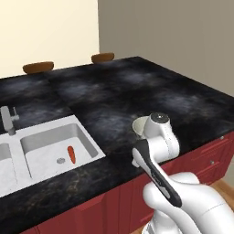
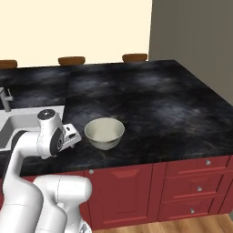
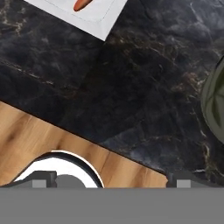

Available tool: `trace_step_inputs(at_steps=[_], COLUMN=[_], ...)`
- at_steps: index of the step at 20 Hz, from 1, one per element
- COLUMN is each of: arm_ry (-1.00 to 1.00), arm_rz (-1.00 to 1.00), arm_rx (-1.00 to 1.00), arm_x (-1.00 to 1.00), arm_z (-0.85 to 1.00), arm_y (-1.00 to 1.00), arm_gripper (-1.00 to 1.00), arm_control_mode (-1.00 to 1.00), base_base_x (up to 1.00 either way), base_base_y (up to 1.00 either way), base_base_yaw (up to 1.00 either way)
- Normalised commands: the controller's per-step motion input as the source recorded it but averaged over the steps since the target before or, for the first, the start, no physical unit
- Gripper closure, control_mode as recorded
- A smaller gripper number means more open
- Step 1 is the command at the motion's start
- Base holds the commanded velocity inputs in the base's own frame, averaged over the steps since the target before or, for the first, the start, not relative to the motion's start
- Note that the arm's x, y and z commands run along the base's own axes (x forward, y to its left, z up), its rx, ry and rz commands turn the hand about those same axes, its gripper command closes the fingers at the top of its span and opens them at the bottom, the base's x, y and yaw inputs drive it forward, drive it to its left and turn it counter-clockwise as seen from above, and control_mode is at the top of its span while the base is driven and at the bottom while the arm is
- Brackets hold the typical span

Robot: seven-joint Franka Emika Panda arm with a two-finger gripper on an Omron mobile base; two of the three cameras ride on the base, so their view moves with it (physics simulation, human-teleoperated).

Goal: Pick the mushrooms from the cabinet and place them in one bowl. Pick the carrot from the sink and place it in the other bowl.

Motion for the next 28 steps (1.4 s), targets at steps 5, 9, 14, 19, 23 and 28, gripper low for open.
trace_step_inputs(at_steps=[5,9,14,19,23,28], arm_ry=[0.0,0.0,0.05,0.11,0.1,0.06], arm_rz=[-0.01,-0.05,-0.08,-0.08,-0.08,-0.03], arm_rx=[0.0,0.0,0.0,0.0,0.0,0.0], arm_x=[0.21,0.38,0.42,0.45,0.43,0.16], arm_z=[0.11,0.27,0.2,0.05,0.04,-0.01], arm_y=[0.19,0.63,0.82,0.9,0.87,0.36], arm_gripper=[-1.0,-1.0,-1.0,-1.0,-1.0,-1.0], arm_control_mode=[-1.0,-1.0,-1.0,-1.0,-1.0,-1.0], base_base_x=[0.03,0.0,0.0,0.0,0.0,0.0], base_base_y=[0.0,0.0,0.0,0.0,0.0,0.0], base_base_yaw=[0.0,0.0,0.0,0.0,0.0,0.0])
